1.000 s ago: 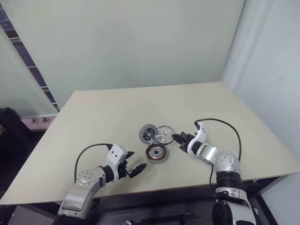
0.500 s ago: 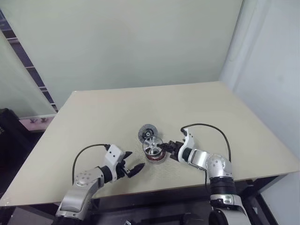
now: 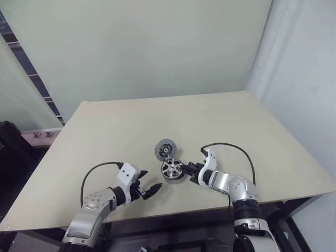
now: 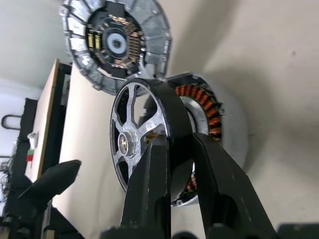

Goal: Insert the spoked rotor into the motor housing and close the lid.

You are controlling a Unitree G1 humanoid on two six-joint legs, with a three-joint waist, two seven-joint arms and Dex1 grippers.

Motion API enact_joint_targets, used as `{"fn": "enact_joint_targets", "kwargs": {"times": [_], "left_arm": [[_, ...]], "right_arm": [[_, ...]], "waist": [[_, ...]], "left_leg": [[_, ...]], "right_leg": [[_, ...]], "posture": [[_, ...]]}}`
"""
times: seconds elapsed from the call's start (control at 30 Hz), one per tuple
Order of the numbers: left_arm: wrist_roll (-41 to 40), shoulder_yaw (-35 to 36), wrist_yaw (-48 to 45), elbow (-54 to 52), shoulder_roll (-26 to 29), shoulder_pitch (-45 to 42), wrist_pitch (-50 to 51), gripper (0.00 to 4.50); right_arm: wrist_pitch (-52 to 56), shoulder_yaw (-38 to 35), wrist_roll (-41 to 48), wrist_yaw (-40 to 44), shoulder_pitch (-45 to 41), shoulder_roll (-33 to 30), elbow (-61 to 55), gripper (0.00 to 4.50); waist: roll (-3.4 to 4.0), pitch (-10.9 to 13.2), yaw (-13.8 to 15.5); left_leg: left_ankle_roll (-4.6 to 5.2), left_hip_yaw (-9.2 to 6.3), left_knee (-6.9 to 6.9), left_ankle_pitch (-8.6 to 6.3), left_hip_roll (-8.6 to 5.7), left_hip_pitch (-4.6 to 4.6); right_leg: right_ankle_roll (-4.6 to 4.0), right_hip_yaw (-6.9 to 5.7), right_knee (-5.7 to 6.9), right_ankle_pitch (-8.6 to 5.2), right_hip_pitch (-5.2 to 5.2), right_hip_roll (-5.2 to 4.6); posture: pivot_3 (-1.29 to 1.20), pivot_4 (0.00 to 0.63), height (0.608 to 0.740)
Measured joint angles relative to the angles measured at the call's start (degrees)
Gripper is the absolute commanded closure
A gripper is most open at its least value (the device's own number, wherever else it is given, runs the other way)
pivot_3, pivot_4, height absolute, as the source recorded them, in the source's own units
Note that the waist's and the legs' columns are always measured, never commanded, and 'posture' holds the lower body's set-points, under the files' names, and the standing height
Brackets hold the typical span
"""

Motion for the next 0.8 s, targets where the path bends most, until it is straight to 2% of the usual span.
{"fn": "enact_joint_targets", "kwargs": {"times": [0.23, 0.63, 0.8], "left_arm": [[0.0, 0.0, 0.3, -0.2, 0.0, 0.1, 0.0, 0.0], [0.0, 0.0, 0.3, -0.2, -0.3, 0.1, 0.0, 0.0], [0.0, 0.0, 0.3, -0.2, -0.3, 0.1, 0.0, 0.0]], "right_arm": [[-0.8, 0.5, -0.1, 0.0, -0.1, 0.0, 0.4, 4.18], [-2.7, 1.7, -0.6, 1.1, -0.7, -0.8, -0.1, 0.02], [-2.6, 1.7, -0.4, 1.3, -1.0, -1.1, -0.2, 0.02]], "waist": [[0.0, 0.0, 0.0], [0.0, 0.0, 0.0], [0.01, 0.0, 0.0]], "left_leg": [[0.0, -0.01, 0.01, 0.0, 0.01, 0.01], [0.0, -0.03, 0.03, 0.0, 0.02, 0.02], [0.0, -0.06, 0.0, 0.0, 0.01, 0.01]], "right_leg": [[0.0, -0.02, -0.01, 0.0, 0.02, 0.0], [0.0, -0.04, -0.07, 0.0, 0.09, 0.0], [0.0, -0.06, -0.1, 0.0, 0.08, 0.0]], "posture": [[0.0, 0.0, 0.74], [0.0, 0.0, 0.74], [0.0, 0.0, 0.74]]}}
